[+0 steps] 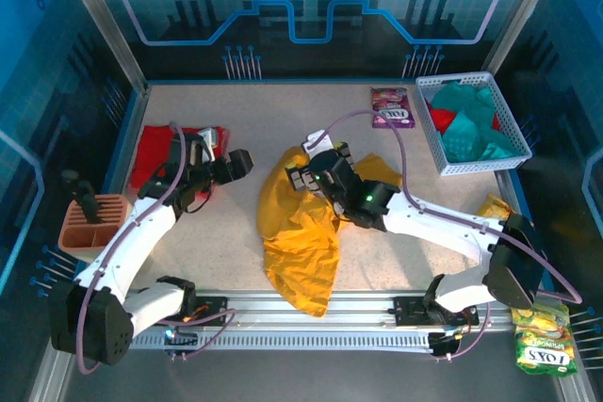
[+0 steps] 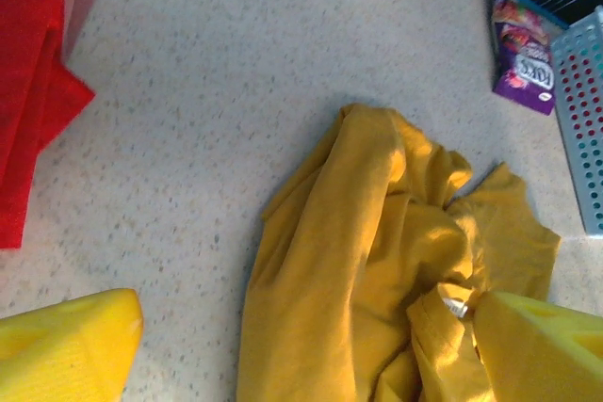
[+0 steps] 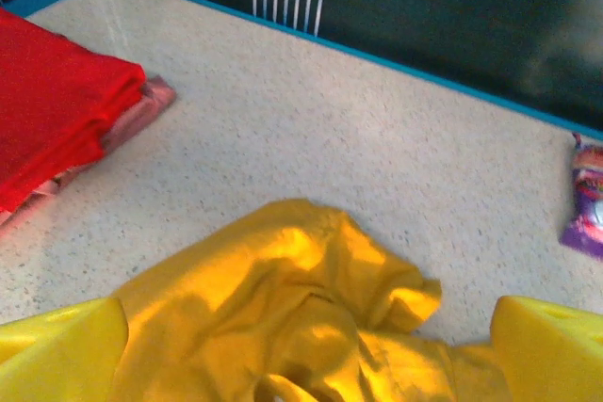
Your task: Fold and stack the t-shirts
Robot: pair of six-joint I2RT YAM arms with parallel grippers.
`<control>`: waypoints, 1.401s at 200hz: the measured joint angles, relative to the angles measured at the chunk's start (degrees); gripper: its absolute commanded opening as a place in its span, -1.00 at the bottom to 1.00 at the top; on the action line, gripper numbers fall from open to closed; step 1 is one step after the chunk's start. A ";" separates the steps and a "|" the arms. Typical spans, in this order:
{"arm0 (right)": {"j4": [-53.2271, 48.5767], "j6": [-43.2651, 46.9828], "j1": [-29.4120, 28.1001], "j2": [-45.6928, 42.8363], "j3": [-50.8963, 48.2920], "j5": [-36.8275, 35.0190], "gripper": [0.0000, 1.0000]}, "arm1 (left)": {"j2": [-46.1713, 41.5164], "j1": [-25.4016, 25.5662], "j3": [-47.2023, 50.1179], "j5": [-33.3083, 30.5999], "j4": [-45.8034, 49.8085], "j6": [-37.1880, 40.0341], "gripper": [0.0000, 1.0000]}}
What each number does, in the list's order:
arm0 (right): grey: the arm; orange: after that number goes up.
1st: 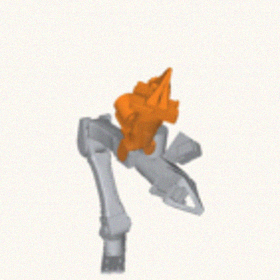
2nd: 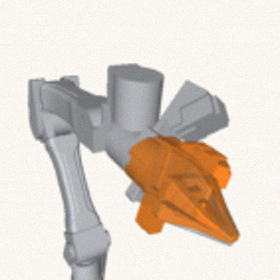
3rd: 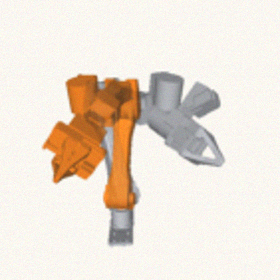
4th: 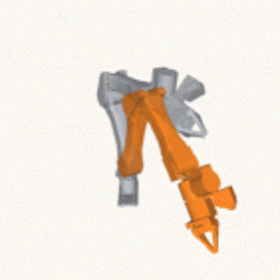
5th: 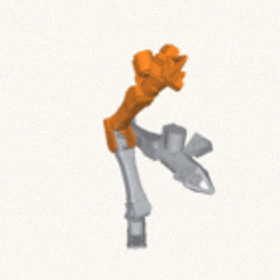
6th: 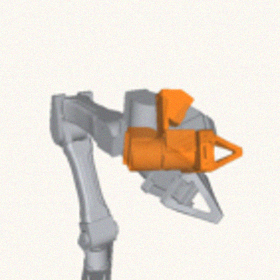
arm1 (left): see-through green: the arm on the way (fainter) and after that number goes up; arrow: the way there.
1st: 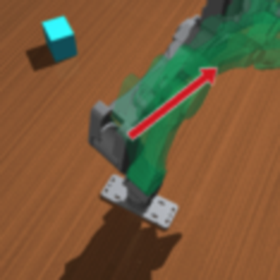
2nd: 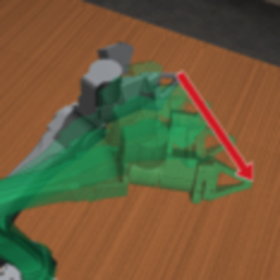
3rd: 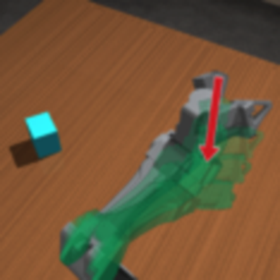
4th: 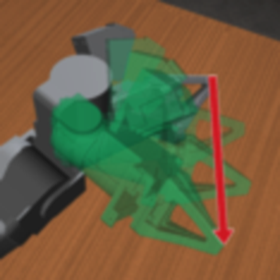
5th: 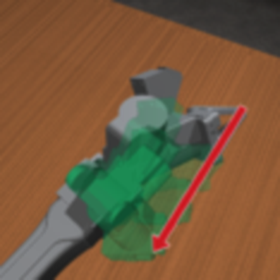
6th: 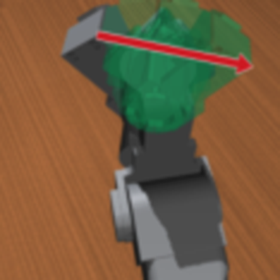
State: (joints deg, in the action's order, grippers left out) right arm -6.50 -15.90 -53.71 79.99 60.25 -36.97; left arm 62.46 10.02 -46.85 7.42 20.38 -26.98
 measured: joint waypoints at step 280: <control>-27.06 -31.67 61.09 -27.26 -20.48 40.28 1.00 | 65.18 53.44 -50.58 -19.21 10.88 16.33 0.05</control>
State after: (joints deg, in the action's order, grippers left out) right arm -33.56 -47.57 7.38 52.73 39.77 3.31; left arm 127.63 63.46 -97.43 -11.79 31.27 -10.66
